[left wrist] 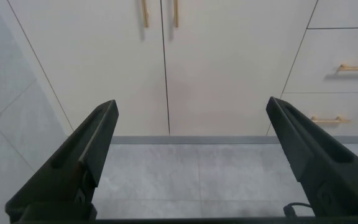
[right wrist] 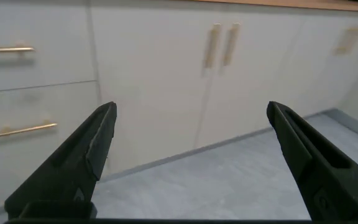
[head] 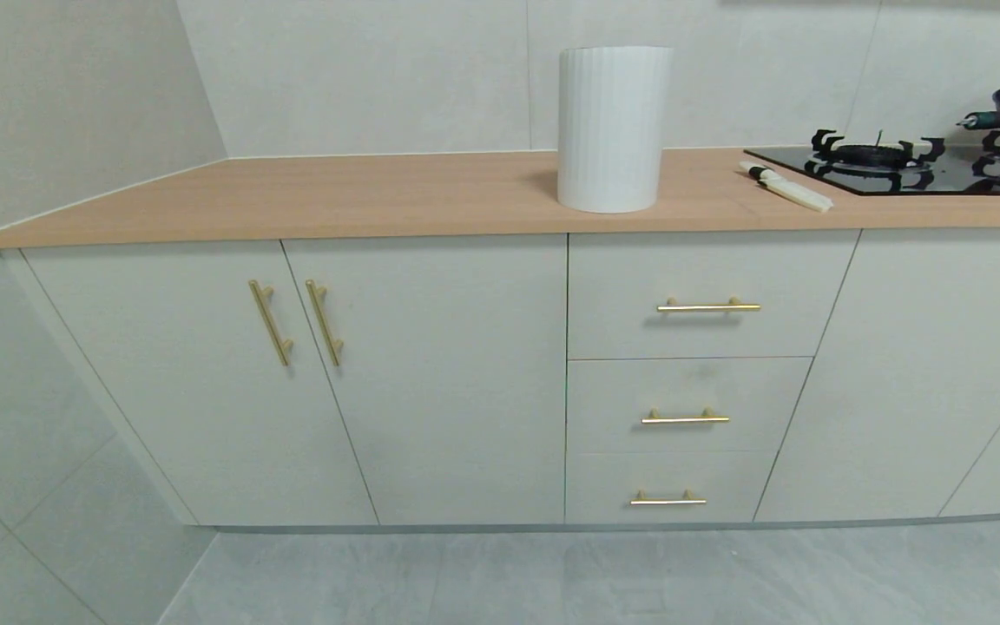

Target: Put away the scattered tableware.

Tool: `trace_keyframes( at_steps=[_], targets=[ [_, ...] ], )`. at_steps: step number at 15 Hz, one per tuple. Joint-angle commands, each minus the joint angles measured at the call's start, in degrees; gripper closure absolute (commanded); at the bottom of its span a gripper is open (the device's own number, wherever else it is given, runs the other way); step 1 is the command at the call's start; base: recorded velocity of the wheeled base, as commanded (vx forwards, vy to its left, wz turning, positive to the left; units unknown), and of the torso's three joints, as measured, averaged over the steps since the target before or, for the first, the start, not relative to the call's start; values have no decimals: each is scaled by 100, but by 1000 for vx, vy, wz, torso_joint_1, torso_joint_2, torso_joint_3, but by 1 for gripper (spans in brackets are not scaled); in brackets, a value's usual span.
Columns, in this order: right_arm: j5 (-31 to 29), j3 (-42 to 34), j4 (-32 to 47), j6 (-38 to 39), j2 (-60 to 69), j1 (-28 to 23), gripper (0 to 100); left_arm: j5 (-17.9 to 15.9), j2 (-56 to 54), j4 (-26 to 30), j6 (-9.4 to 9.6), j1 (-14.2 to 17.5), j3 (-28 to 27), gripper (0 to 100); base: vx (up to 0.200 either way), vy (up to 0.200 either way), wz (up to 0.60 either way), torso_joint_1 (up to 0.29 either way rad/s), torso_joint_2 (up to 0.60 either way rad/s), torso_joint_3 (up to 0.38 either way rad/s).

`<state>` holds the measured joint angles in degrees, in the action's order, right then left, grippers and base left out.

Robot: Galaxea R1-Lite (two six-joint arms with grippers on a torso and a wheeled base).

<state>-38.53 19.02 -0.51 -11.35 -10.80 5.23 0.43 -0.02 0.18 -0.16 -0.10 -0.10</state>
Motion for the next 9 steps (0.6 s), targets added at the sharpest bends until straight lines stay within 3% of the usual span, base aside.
trace_keyframes(
  at_steps=[1, 3, 5, 6, 7, 9],
  targets=[
    [39, -56, 86, -166, 834, -628, 0, 1, 2, -1, -2, 1, 1, 0, 0, 0, 0, 0, 0, 0],
    [311, -302, 104, -166, 1045, -558, 0, 1, 2, -1, -2, 1, 1, 0, 0, 0, 0, 0, 0, 0],
    [1322, -794, -63, 168, 1071, -541, 0, 1, 2, -1, -2, 1, 1, 0, 0, 0, 0, 0, 0, 0],
    [2315, -1243, -423, 616, 1071, -541, 0, 1, 2, -1, -2, 1, 1, 0, 0, 0, 0, 0, 0, 0],
    [2887, -1612, -678, 775, 1071, -541, 0, 1, 2, -1, -2, 1, 1, 0, 0, 0, 0, 0, 0, 0],
    [3335, -1902, -423, 889, 1071, -541, 0, 1, 2, -1, -2, 1, 1, 0, 0, 0, 0, 0, 0, 0]
  ],
)
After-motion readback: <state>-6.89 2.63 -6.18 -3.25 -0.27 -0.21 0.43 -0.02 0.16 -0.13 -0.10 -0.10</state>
